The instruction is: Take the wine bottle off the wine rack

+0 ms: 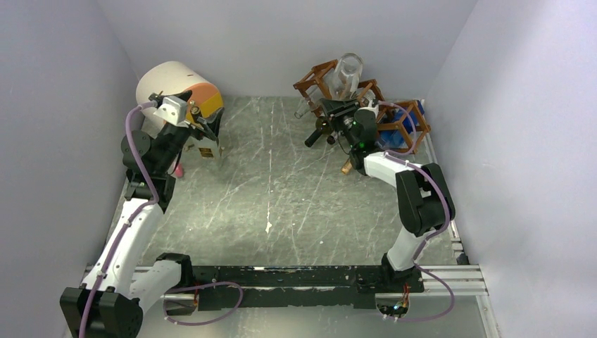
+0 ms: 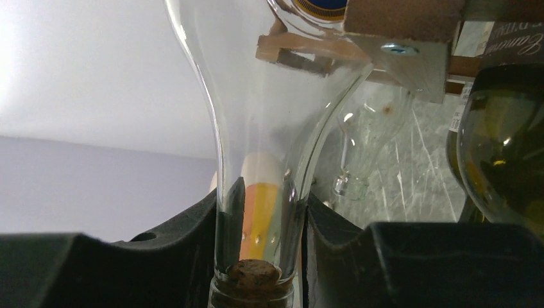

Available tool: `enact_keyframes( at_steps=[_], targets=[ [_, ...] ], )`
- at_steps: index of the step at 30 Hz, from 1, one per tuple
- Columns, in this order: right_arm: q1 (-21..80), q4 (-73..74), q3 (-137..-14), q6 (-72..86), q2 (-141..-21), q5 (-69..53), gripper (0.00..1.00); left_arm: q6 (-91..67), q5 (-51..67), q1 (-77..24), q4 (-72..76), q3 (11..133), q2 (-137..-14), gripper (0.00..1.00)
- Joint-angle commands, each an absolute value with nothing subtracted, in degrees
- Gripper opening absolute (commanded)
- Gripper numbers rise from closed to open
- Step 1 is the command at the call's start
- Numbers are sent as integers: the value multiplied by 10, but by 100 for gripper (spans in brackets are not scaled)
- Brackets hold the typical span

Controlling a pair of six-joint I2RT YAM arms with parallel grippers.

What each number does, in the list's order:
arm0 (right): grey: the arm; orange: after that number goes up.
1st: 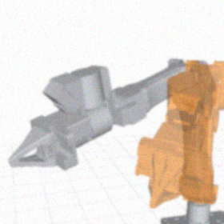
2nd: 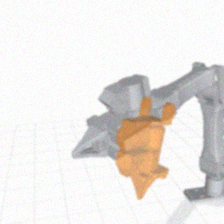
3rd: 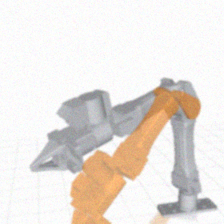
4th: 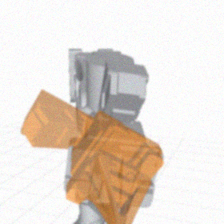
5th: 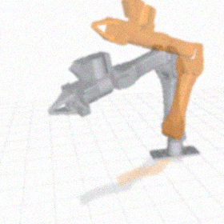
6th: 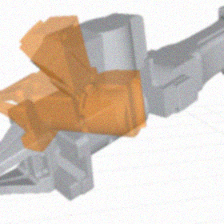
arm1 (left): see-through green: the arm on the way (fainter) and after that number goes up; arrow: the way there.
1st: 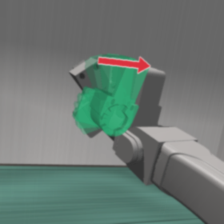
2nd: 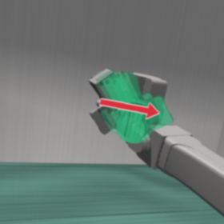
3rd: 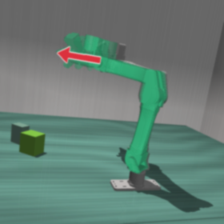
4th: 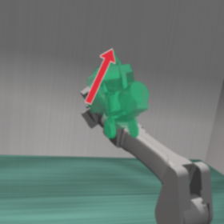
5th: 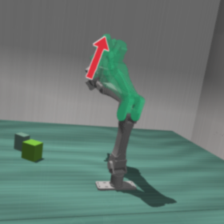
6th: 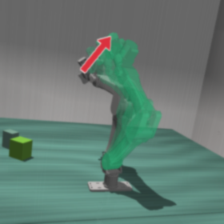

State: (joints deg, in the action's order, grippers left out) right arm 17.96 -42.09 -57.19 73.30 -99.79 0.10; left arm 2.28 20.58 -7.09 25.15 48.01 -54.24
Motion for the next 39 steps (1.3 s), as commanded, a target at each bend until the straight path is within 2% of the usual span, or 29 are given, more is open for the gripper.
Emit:
enact_keyframes(
  at_steps=[1, 39],
  targets=[
    [177, -549, -578, 735, -950, -30, 0, 37, 195, -81, 273, 475, -532, 99],
    [156, -606, -545, 792, -885, -60, 0, 86, 170, -151, 252, 473, -541, 100]
  ],
)
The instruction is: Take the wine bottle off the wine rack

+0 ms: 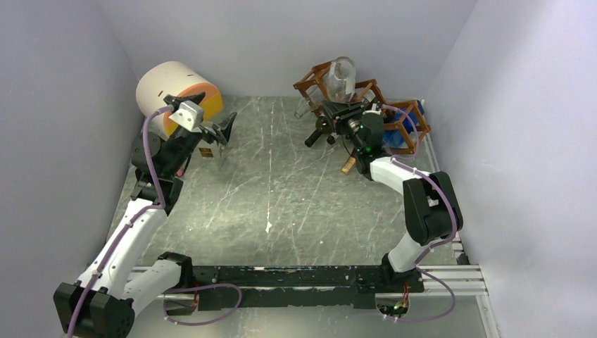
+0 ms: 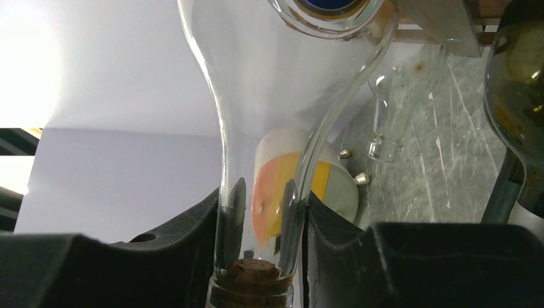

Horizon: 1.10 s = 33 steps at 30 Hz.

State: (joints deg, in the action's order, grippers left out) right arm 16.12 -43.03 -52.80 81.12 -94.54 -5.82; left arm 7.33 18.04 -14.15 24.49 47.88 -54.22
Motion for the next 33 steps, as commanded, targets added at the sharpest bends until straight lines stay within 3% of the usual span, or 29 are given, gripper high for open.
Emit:
enact_keyframes(
  at_steps=[1, 16, 33],
  targets=[
    [157, -609, -544, 795, -884, -62, 0, 87, 169, -153, 251, 472, -541, 100],
    [154, -607, -543, 804, -845, -65, 0, 103, 165, -180, 247, 470, -551, 100],
    [151, -475, -515, 752, -772, -99, 0, 140, 155, -226, 238, 464, -556, 99]
  ],
)
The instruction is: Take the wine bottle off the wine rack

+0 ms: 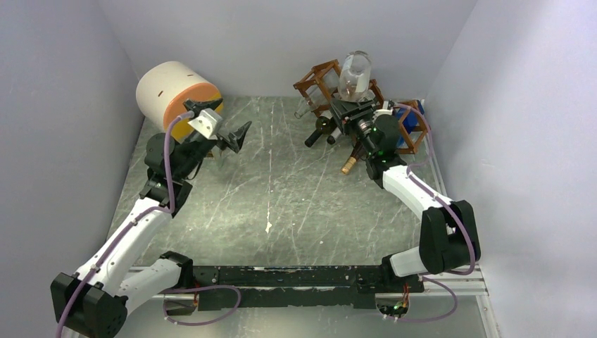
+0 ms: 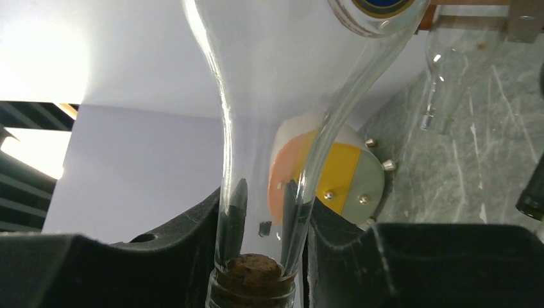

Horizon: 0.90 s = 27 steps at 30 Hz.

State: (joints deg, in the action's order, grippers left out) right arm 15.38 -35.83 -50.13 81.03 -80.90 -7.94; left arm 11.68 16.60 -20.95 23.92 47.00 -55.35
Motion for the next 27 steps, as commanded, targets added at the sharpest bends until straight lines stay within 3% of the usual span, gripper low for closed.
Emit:
enact_keyframes(
  at_steps=[1, 27],
  targets=[
    [150, -476, -515, 752, -772, -102, 0, 142, 154, -229, 238, 464, -556, 99],
    [150, -522, -517, 819, -782, -137, 0, 167, 181, -270, 242, 453, -580, 99]
  ],
)
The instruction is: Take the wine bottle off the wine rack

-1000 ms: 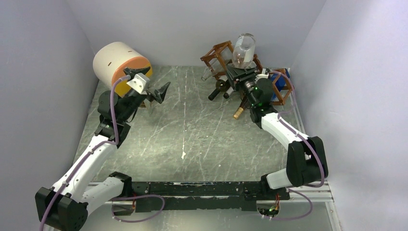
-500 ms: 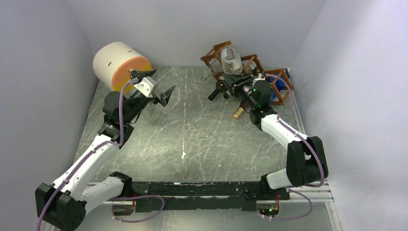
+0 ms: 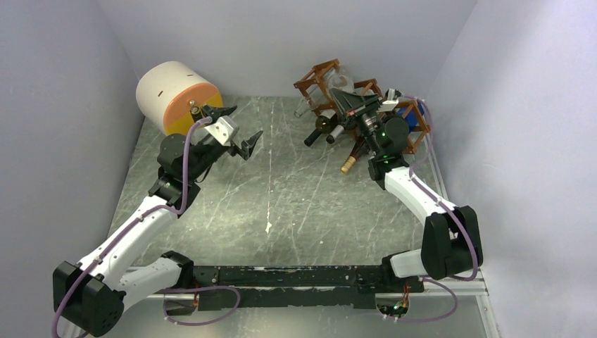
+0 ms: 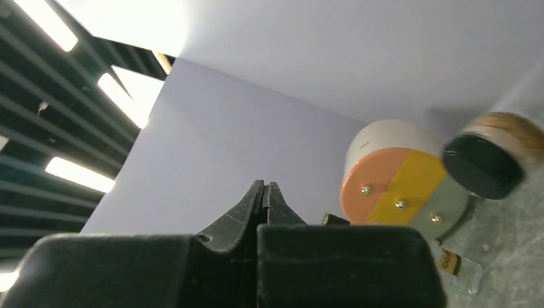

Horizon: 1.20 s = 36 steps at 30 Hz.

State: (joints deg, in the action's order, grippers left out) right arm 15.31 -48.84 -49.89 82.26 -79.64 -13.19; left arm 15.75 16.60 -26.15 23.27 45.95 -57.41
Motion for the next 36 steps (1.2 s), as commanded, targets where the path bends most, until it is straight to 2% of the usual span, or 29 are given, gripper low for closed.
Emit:
enact_keyframes(
  at_steps=[1, 5, 8, 9, 11, 14, 18, 21, 26, 31, 34, 36],
  targets=[
    [150, -504, -520, 815, -780, -136, 0, 168, 180, -273, 242, 453, -583, 99],
    [149, -411, -541, 764, -780, -154, 0, 173, 178, -282, 235, 455, -590, 99],
    [149, -308, -598, 657, -775, -196, 0, 178, 173, -288, 235, 454, -588, 99],
    [149, -218, -638, 616, -773, -212, 5, 180, 171, -288, 235, 454, -586, 99],
    [149, -62, -715, 520, -781, -211, 21, 180, 166, -289, 235, 454, -584, 99],
    [148, 106, -791, 378, -797, -215, 39, 182, 163, -289, 234, 453, -578, 99],
    [148, 239, -823, 234, -791, -118, 65, 184, 157, -289, 239, 450, -575, 99],
    [160, 294, -843, 153, -797, -16, 76, 184, 153, -289, 240, 450, -578, 99],
    [215, 261, -822, 67, -802, 122, 87, 183, 155, -289, 240, 451, -580, 99],
    [230, 106, -747, -15, -797, 173, 88, 185, 150, -289, 243, 445, -578, 99],
    [228, -7, -688, -81, -796, 174, 88, 188, 147, -291, 243, 445, -578, 99],
    [219, -100, -637, -131, -791, 129, 87, 189, 147, -291, 243, 445, -577, 99]
  ],
)
